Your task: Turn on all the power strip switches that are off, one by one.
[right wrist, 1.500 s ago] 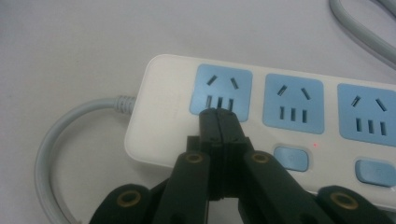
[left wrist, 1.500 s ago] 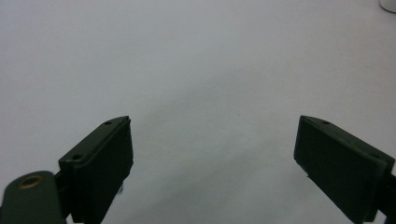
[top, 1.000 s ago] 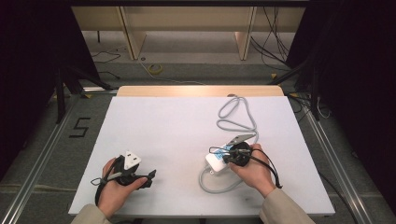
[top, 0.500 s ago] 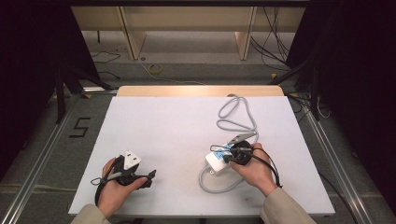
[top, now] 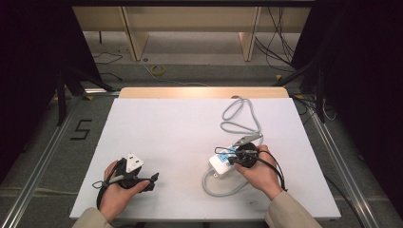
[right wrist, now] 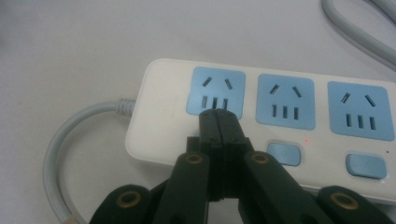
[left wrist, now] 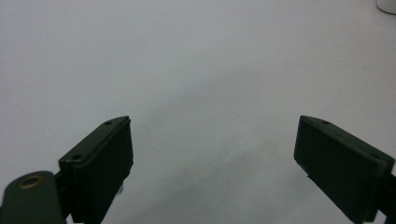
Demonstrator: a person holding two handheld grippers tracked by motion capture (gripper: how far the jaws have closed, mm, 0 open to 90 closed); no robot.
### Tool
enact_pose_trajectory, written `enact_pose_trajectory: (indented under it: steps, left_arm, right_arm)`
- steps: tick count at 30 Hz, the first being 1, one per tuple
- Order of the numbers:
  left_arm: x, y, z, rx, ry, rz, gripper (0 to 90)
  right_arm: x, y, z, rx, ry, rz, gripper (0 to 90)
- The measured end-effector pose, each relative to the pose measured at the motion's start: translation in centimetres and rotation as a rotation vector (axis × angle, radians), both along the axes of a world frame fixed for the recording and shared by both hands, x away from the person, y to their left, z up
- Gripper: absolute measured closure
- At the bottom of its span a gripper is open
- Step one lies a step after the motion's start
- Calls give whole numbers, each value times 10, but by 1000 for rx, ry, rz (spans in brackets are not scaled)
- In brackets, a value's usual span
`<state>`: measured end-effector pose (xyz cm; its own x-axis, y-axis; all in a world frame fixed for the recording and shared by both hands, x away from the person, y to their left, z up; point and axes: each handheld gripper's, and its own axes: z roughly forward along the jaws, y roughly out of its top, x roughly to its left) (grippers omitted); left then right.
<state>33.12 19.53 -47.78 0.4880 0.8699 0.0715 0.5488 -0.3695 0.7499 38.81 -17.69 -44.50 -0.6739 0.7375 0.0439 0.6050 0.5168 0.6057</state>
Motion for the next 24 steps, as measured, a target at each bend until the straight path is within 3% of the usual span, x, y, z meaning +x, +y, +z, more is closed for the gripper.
enact_pose_trajectory:
  steps: [24]
  left_arm:
    - [0, 0, 0, 4, 0, 1, 115]
  right_arm:
    - [4, -13, 9, 16, -15, -41, 900]
